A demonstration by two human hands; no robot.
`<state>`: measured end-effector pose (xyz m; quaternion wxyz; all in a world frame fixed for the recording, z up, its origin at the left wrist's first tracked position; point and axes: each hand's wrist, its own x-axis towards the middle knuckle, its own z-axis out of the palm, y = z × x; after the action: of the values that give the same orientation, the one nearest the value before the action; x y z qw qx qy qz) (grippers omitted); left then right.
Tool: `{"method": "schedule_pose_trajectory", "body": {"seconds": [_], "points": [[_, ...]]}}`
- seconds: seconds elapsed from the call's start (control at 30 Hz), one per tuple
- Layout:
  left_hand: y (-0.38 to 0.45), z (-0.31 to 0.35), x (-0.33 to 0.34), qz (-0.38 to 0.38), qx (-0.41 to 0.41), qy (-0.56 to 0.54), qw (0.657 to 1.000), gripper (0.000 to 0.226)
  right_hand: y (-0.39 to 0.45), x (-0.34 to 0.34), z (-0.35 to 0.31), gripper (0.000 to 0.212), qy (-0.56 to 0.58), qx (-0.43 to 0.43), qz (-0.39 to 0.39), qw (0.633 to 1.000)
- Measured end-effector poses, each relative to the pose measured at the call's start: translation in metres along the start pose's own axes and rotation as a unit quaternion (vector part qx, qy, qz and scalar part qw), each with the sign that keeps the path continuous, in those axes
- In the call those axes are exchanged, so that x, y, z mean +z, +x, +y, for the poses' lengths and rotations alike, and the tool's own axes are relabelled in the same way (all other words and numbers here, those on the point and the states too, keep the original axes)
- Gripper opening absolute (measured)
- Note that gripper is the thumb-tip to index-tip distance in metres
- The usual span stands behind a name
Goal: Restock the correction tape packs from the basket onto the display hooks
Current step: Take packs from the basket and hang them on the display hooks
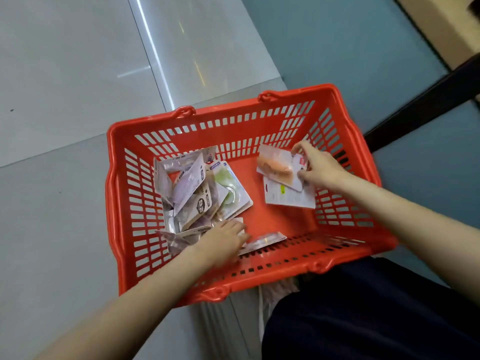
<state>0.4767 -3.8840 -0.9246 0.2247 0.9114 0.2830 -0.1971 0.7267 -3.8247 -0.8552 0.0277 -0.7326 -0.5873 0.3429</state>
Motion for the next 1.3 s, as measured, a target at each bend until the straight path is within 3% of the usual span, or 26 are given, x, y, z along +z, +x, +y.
{"method": "schedule_pose_trajectory", "body": {"seconds": [0.1,0.2,0.27,0.47,0.53,0.57,0.67,0.73,0.8,0.9,0.97,1.07,1.13,1.2,1.3], "points": [[0.036,0.008,0.013,-0.102,-0.037,-0.069,0.992,0.041,-0.021,-0.018,0.004,0.055,-0.047,-0.064,0.004,0.997],[0.058,0.002,0.021,-0.157,-0.059,-0.184,0.968,0.047,-0.030,-0.023,0.015,0.054,-0.067,-0.117,0.020,0.991],[0.065,-0.004,0.021,-0.179,-0.065,-0.202,0.961,0.045,-0.033,-0.022,0.025,0.051,-0.064,-0.131,0.024,0.989],[0.062,-0.005,0.021,-0.146,-0.039,-0.016,0.988,0.042,-0.041,-0.031,0.033,0.050,-0.030,-0.127,0.046,0.990],[0.059,-0.004,0.003,-0.057,-0.014,-0.014,0.998,0.037,-0.049,-0.047,0.025,0.046,0.003,-0.104,0.080,0.991],[0.059,-0.004,-0.011,0.037,0.019,-0.006,0.999,0.029,-0.055,-0.059,0.022,0.045,0.020,-0.083,0.103,0.991],[0.049,0.007,-0.077,0.307,0.056,-0.001,0.950,0.030,-0.090,-0.108,0.012,0.042,0.130,-0.001,0.167,0.977],[0.036,0.019,-0.131,0.446,0.055,-0.093,0.889,0.028,-0.131,-0.142,0.005,0.041,0.304,0.039,0.197,0.931],[0.019,0.040,-0.192,0.493,0.064,-0.195,0.845,0.035,-0.180,-0.174,-0.003,0.038,0.478,0.052,0.219,0.849],[-0.014,0.097,-0.269,0.448,0.120,-0.365,0.808,0.036,-0.251,-0.207,-0.017,0.041,0.617,0.011,0.192,0.763],[-0.032,0.142,-0.305,0.388,0.163,-0.437,0.795,0.035,-0.290,-0.219,-0.031,0.043,0.634,-0.010,0.188,0.750],[-0.062,0.204,-0.348,0.296,0.227,-0.521,0.768,0.027,-0.341,-0.232,-0.049,0.029,0.623,-0.030,0.247,0.741],[-0.083,0.233,-0.370,0.180,0.295,-0.618,0.707,0.045,-0.374,-0.244,-0.055,0.026,0.599,-0.030,0.328,0.730],[-0.105,0.261,-0.390,0.104,0.350,-0.652,0.665,0.045,-0.405,-0.256,-0.055,0.025,0.582,-0.035,0.393,0.711],[-0.123,0.305,-0.415,0.167,0.362,-0.626,0.670,0.029,-0.447,-0.272,-0.049,0.014,0.570,-0.059,0.432,0.697]]}}
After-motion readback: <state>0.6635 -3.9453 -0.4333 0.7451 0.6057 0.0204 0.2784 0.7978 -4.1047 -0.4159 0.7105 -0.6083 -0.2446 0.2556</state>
